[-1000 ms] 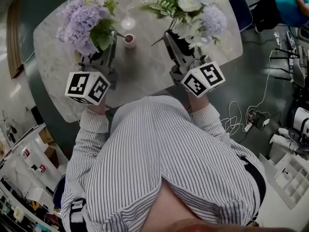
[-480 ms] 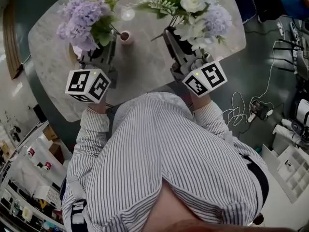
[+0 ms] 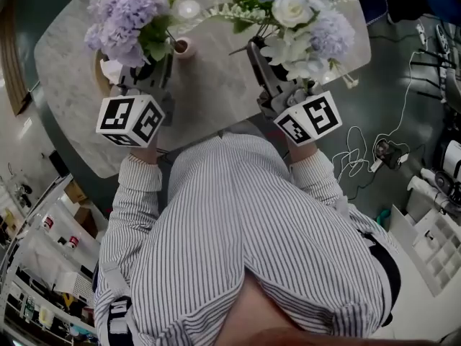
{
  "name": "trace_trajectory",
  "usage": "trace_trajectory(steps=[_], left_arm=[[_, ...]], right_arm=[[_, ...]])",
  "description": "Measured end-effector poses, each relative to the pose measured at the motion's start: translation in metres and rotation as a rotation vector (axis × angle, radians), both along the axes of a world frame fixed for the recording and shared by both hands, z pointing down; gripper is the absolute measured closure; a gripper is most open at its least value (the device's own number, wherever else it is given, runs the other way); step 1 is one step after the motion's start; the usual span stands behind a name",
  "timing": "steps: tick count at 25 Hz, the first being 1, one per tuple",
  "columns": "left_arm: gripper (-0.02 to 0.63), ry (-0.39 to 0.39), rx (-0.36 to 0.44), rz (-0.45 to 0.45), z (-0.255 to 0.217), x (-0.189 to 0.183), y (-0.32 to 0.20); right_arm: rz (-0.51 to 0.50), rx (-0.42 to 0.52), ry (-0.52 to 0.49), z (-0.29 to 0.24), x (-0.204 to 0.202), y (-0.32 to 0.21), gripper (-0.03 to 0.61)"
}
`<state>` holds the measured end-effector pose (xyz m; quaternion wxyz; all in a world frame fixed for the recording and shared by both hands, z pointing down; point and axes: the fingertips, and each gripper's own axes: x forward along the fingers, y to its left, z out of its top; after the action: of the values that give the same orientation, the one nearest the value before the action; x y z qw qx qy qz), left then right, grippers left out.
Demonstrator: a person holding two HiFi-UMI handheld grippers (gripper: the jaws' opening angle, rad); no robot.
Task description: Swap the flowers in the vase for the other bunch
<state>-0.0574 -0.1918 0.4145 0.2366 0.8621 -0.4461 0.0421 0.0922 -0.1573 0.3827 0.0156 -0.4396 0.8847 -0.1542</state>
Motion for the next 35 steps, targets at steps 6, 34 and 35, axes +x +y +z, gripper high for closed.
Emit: trace_trajectory(steps=[6, 34, 35], left_arm=[[0.566, -0.009, -0.035, 0.006, 0.014, 0.006, 0.000], [0.507, -0.179, -0.060, 0.094, 0.054, 0.030, 0.011], [0.495, -0.180, -0.059, 0.100, 0.055, 0.032, 0.011]], right_arm=[[0.016, -0.027, -0.006, 0.010, 0.007, 0.005, 0.540], [0.069, -0.115, -0.037, 0.036, 0.020, 0.020, 0.540], [0.069, -0.116, -0.038, 0.037, 0.020, 0.020, 0.540]])
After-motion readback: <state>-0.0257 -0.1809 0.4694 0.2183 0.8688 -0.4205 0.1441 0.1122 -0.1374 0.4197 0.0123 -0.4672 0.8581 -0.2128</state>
